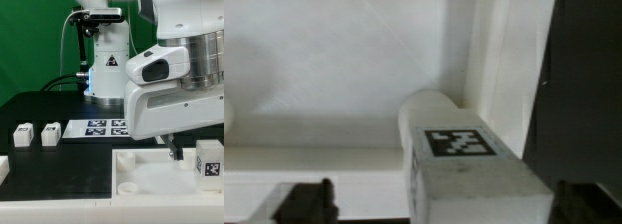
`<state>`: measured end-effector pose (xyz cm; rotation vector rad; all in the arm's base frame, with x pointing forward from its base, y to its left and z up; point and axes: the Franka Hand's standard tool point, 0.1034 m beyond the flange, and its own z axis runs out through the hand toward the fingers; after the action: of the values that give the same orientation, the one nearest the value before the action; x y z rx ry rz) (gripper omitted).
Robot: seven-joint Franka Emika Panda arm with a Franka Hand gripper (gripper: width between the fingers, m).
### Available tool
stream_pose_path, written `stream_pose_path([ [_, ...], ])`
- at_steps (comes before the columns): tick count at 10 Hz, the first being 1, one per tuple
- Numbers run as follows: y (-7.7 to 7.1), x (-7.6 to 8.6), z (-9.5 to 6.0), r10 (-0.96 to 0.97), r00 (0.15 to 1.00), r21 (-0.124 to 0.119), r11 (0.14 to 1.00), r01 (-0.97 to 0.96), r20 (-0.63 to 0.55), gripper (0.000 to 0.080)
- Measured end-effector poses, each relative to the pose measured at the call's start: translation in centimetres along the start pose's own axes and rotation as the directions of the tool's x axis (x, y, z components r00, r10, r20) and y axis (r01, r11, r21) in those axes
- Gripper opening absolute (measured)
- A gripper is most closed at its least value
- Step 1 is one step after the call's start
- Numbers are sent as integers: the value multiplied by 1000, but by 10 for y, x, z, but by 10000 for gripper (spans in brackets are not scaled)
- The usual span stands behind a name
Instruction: Assemble one leg
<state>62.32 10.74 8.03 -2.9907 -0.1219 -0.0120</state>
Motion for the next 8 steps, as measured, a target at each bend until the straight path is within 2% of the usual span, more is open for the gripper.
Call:
stream_pose_path([
  [1, 0, 0, 0, 19, 1000, 2, 1000, -19, 0, 457],
  [2, -2, 0, 0, 141, 990, 8, 990, -141, 1, 457],
  [3, -2, 0, 0, 232, 973, 10, 973, -232, 2, 286],
  [5, -2, 0, 0, 409, 912, 10, 912, -410, 4, 291],
  [6, -3, 0, 0, 526, 850, 13, 850, -526, 6, 291],
  [7, -4, 2, 0, 698, 716, 12, 716, -698, 5, 291],
  [8, -5, 3, 0, 846, 533, 10, 533, -846, 7, 291],
])
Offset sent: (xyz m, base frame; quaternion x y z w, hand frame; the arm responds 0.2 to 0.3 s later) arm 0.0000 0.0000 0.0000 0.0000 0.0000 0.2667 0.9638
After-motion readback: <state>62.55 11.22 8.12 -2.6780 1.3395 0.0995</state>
